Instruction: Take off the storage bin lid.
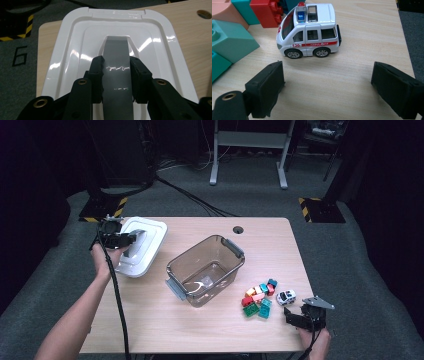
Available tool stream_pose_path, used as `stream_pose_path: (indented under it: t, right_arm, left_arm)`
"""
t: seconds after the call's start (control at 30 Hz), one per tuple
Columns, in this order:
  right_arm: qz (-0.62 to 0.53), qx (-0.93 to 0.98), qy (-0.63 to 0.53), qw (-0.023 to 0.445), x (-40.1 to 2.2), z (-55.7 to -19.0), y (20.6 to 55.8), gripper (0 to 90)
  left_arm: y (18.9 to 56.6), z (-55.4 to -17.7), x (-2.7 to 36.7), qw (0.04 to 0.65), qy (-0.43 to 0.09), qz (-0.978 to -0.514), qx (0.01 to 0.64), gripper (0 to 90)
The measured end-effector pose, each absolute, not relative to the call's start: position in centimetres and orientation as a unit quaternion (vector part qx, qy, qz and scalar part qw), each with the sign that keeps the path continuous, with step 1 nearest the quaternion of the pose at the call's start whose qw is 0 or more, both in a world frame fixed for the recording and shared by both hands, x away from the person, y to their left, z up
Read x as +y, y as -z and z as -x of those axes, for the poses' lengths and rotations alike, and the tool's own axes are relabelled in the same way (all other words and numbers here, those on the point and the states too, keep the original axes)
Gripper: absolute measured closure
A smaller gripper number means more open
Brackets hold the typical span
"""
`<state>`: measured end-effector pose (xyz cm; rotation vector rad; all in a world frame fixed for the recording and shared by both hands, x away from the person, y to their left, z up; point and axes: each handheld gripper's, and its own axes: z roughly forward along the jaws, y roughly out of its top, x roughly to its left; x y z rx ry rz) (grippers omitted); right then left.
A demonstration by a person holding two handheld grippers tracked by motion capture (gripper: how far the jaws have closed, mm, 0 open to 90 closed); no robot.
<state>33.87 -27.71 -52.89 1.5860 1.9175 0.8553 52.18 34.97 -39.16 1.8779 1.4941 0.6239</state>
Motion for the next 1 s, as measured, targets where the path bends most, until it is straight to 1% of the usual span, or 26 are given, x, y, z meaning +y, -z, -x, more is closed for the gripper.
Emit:
stream_pose_path:
  t: [0.23, 0.47, 0.63, 0.7, 0.8, 0.87, 1.0]
  right_arm:
    - [-0.583, 0.705, -0.314, 0.252, -27.7, -33.9, 52.9, 10.8]
    - [-0.583, 0.705, -0.315, 0.252, -27.7, -33.9, 52.9, 10.8]
    - [-0.583, 0.705, -0.315, 0.252, -27.7, -33.9, 52.9, 10.8]
    - [-0.583, 0.705, -0.315, 0.252, -27.7, -33.9, 52.9, 10.9]
    - [-0.583, 0.705, -0.315, 0.253, -27.7, -33.9, 52.9, 10.9]
    - [-0.583, 0.705, -0.315, 0.252, -27.7, -33.9, 52.9, 10.9]
    - [-0.583, 0.705, -0.314, 0.252, -27.7, -33.9, 52.9, 10.9]
  left_arm:
    - [42.8, -53.1, 36.5, 0.306, -0.228, -0.691, 0.614, 67.0]
    - [46.1, -53.3, 37.1, 0.287, -0.220, -0.678, 0.640, 67.0]
    - [47.6, -53.5, 37.5, 0.287, -0.203, -0.666, 0.658, 66.8]
    - [48.0, -53.5, 37.4, 0.279, -0.212, -0.670, 0.654, 66.7]
    - [48.5, -53.4, 37.4, 0.285, -0.211, -0.669, 0.654, 66.0]
    - [48.4, -53.3, 37.4, 0.285, -0.208, -0.670, 0.654, 60.3]
    - [47.6, -52.9, 37.5, 0.291, -0.209, -0.671, 0.650, 40.1]
